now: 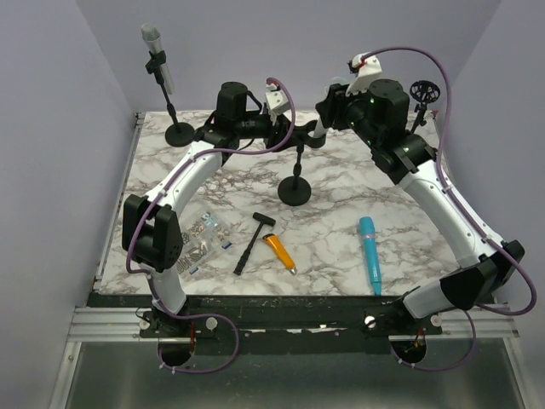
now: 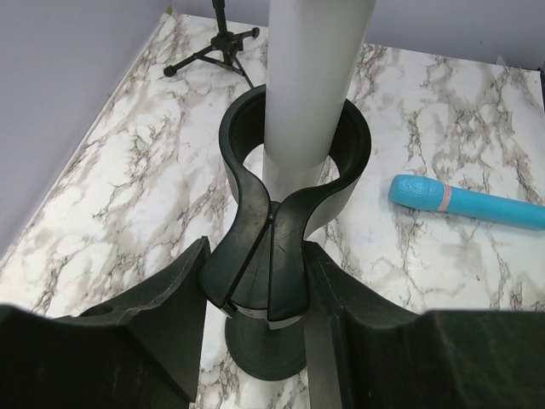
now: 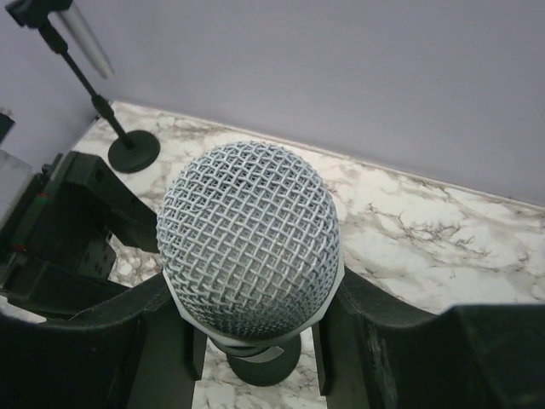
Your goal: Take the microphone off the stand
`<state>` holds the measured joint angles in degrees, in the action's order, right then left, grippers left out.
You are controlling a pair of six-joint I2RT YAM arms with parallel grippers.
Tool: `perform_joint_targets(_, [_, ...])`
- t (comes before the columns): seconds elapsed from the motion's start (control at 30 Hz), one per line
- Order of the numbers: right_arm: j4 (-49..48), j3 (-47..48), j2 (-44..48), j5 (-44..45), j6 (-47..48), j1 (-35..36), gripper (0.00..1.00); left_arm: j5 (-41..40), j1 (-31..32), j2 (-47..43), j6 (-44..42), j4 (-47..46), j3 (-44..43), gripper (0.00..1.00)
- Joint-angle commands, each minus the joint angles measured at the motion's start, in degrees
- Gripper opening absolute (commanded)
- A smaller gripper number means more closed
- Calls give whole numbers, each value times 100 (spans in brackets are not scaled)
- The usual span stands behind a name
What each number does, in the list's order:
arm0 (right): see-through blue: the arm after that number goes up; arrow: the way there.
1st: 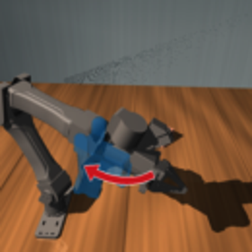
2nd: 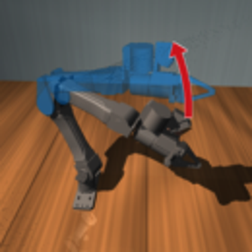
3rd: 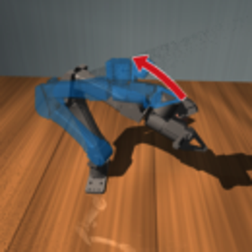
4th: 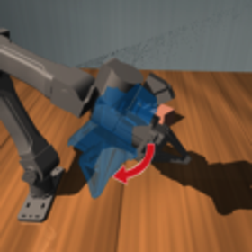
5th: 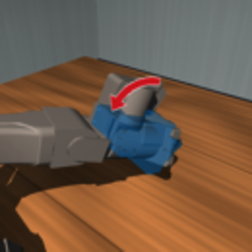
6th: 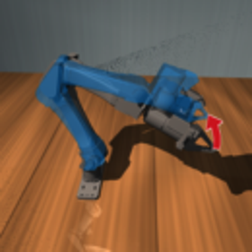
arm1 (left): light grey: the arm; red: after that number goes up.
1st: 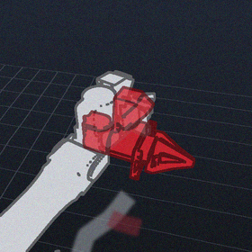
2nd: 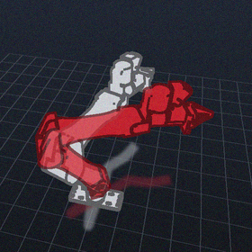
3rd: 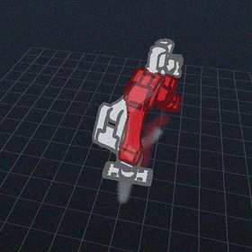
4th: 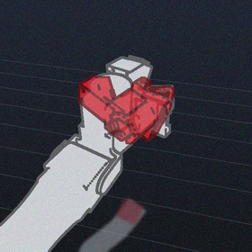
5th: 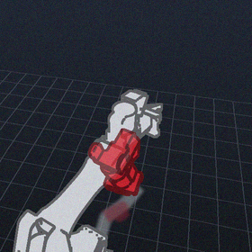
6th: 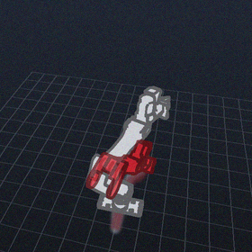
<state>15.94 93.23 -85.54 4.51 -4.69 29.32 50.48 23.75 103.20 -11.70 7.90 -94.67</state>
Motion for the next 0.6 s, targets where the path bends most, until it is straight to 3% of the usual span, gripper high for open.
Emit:
perform_joint_targets(0.0, [12, 432, 465, 987, -183, 30, 1, -403, 55, -116, -122, 273, 159, 0])
perform_joint_targets(0.23, [740, 958, 662, 2920, -495, 28, 1, -703, 69, -39, 89, 400, -11, 0])
perform_joint_targets(0.47, [1053, 751, 1340, 2769, -608, 29, 1, -845, 69, -107, 204, 241, 115, 0])
perform_joint_targets(0.57, [1419, 333, 1622, 2677, -832, 29, 1, -931, 69, -144, 408, 163, 117, 28])
